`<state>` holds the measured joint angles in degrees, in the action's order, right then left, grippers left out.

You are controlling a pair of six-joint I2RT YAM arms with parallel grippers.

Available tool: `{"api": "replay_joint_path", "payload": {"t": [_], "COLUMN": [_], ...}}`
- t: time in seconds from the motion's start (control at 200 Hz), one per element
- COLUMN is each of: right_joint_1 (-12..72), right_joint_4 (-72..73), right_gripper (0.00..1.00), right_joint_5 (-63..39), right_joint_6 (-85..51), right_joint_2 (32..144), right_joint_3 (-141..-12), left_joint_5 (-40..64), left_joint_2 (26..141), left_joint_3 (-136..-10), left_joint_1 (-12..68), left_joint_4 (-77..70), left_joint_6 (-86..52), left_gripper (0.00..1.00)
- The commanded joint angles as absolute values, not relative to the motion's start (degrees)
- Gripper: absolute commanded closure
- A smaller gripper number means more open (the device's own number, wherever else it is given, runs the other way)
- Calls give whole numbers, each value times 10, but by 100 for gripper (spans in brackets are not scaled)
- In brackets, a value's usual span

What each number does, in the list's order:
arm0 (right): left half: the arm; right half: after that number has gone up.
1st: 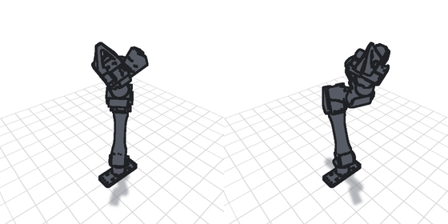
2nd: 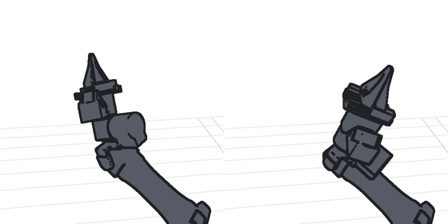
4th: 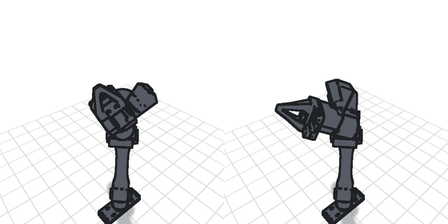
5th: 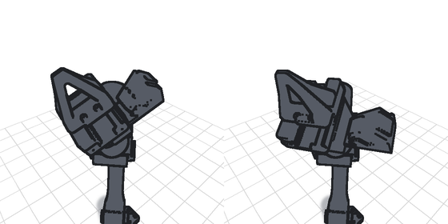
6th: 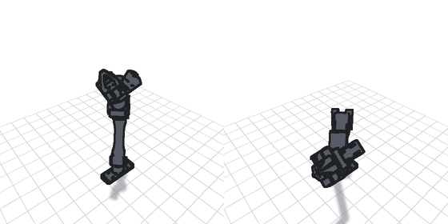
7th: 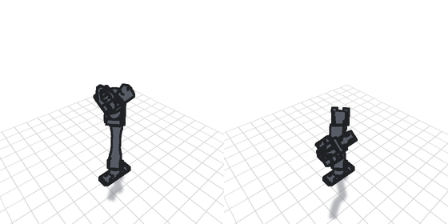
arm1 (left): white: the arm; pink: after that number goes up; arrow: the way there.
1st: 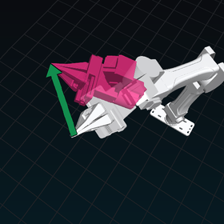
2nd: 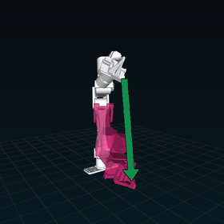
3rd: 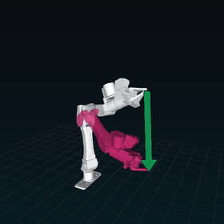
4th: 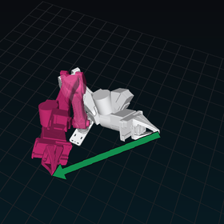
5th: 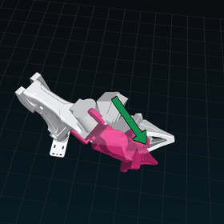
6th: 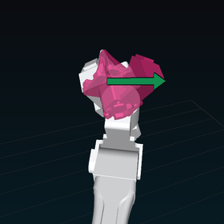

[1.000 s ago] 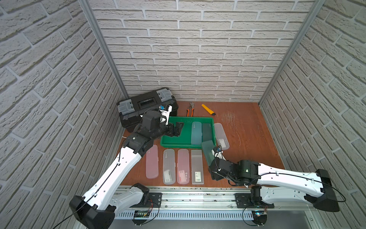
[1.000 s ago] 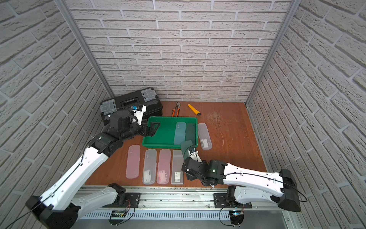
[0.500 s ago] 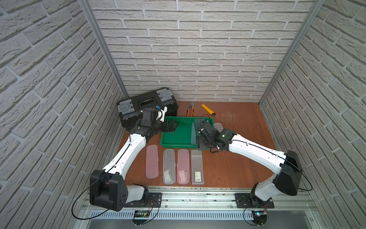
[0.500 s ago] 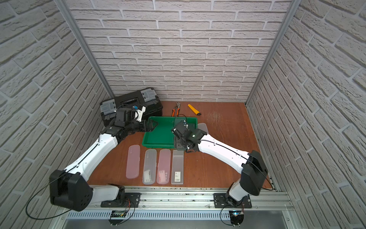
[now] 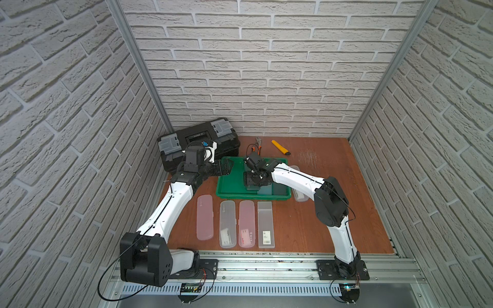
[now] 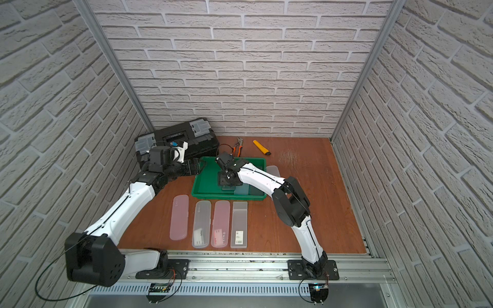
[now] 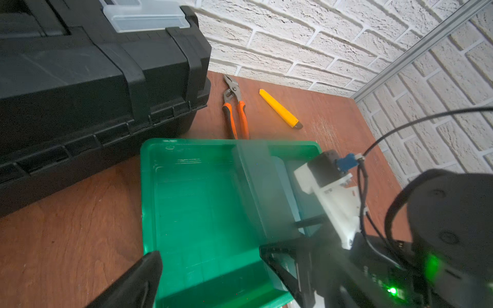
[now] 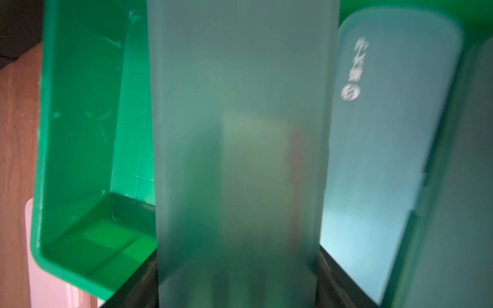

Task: Put the pencil case into the storage box
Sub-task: Place the pencil case at the storage box.

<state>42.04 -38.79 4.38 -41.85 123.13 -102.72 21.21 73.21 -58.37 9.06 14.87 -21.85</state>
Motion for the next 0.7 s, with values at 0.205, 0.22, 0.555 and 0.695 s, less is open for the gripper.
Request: {"api": "replay_joint_path", "payload": {"t": [0.205,0.22,0.555,0.695], "right_joint_1": [431,431,434,434], "right_joint_4": [-325,-324,-351,-368], "right_gripper": [45,43,7,4], "right_joint_5": [68,69,117,155], "right_joint_6": [-470,-470,-467,-435], "right_joint_2": [1199,1198,1194,1194], "right_joint_3": [-993,-991,-995,-1015], "left_joint_5": [211,213,209,191], "left_joint_2": [729,730,735,730], "left_joint_3": [-577,-577,-578,-579], "left_joint_1": [93,93,94,95], "left_joint_4": [122,122,125,132], "left_joint_6": [-220,-220,-219,-218], "left_gripper": [1,2,1,2]}}
